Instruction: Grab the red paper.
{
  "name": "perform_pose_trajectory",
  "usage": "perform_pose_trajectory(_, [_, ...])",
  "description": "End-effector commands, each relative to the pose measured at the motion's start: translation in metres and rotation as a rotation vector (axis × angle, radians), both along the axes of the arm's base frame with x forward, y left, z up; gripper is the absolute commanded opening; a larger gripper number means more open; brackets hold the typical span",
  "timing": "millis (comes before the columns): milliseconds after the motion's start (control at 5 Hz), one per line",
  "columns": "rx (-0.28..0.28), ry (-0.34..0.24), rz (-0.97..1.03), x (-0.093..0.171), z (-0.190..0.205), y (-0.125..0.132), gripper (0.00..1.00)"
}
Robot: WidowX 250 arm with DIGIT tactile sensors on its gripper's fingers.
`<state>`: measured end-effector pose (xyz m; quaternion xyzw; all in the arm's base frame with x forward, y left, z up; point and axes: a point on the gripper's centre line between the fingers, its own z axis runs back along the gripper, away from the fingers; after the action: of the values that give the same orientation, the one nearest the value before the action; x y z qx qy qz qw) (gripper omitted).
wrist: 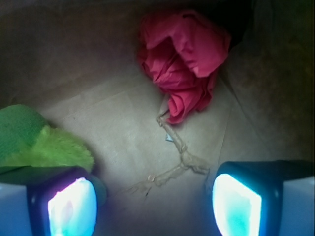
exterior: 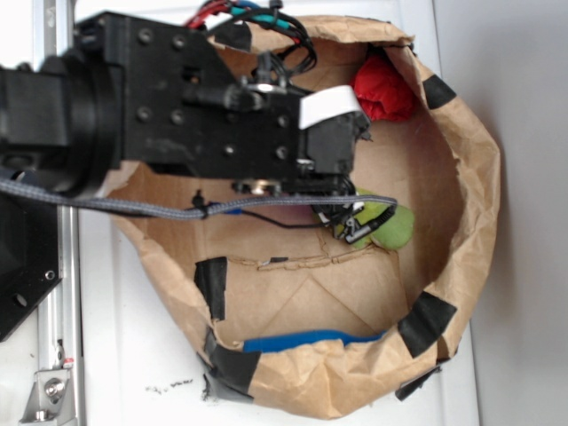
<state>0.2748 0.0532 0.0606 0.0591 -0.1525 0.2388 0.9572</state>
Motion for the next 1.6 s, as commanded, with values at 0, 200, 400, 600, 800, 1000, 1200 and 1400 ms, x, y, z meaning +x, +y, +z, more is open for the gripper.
perform_pose_trajectory(0, [0.001,-0.030,0.050,0.020,0.011,0.025,1.00])
perform_pose_trajectory(200, [0.010,-0.014,0.051,0.032,0.008,0.022,1.00])
perform_pose_trajectory(400, [-0.002,-0.001,0.061,0.042,0.008,0.023,1.00])
perform_pose_trajectory(600, [-0.013,-0.018,0.095,0.048,0.010,0.037,1.00])
perform_pose_trajectory(800, [-0.025,-0.002,0.104,0.050,0.003,0.043,1.00])
perform_pose_trajectory(1000, [-0.014,0.006,0.086,0.049,-0.002,0.042,1.00])
perform_pose_trajectory(1200, [-0.007,0.002,0.079,0.049,-0.004,0.040,1.00])
perform_pose_trajectory(1400, [0.000,0.000,0.074,0.048,-0.005,0.039,1.00])
